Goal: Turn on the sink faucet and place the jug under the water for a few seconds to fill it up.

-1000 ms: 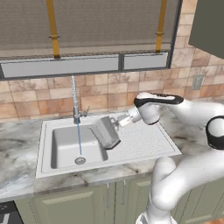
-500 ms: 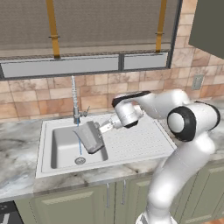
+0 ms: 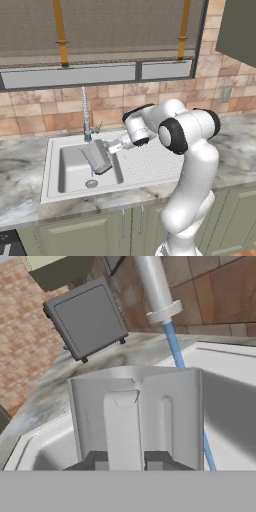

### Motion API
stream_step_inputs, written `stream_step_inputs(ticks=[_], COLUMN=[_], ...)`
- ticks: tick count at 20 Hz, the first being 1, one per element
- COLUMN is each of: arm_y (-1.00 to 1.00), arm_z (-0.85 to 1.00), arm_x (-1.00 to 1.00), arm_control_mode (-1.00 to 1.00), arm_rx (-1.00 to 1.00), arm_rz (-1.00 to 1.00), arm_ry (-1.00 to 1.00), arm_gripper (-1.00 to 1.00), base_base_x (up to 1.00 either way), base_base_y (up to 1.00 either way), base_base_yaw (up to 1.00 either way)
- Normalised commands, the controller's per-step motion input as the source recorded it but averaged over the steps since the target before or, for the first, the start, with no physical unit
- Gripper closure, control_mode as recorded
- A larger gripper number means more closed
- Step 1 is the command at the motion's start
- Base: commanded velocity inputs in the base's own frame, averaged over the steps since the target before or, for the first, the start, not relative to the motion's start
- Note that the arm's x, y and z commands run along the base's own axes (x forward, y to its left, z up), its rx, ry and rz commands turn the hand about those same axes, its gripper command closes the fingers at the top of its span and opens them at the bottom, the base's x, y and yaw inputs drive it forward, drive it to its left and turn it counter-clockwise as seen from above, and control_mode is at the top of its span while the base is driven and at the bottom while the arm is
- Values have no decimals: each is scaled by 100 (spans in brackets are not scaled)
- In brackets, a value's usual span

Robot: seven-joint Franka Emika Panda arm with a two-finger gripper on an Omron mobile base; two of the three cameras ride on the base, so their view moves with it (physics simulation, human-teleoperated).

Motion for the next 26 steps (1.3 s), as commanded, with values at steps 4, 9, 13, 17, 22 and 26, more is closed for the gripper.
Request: stream_step_inputs(ticks=[4,9,13,17,22,26], arm_y=[40,17,3,2,13,5], arm_z=[-22,-35,-37,-26,-20,-19], arm_x=[37,32,32,38,37,31], arm_control_mode=[-100,-100,-100,-100,-100,-100], arm_rx=[0,0,0,0,0,0], arm_rz=[0,0,0,0,0,0], arm_ry=[-9,-18,-12,0,0,0], arm_gripper=[100,100,100,100,100,100], base_base_x=[0,0,0,0,0,0], base_base_y=[0,0,0,0,0,0], base_base_yaw=[0,0,0,0,0,0])
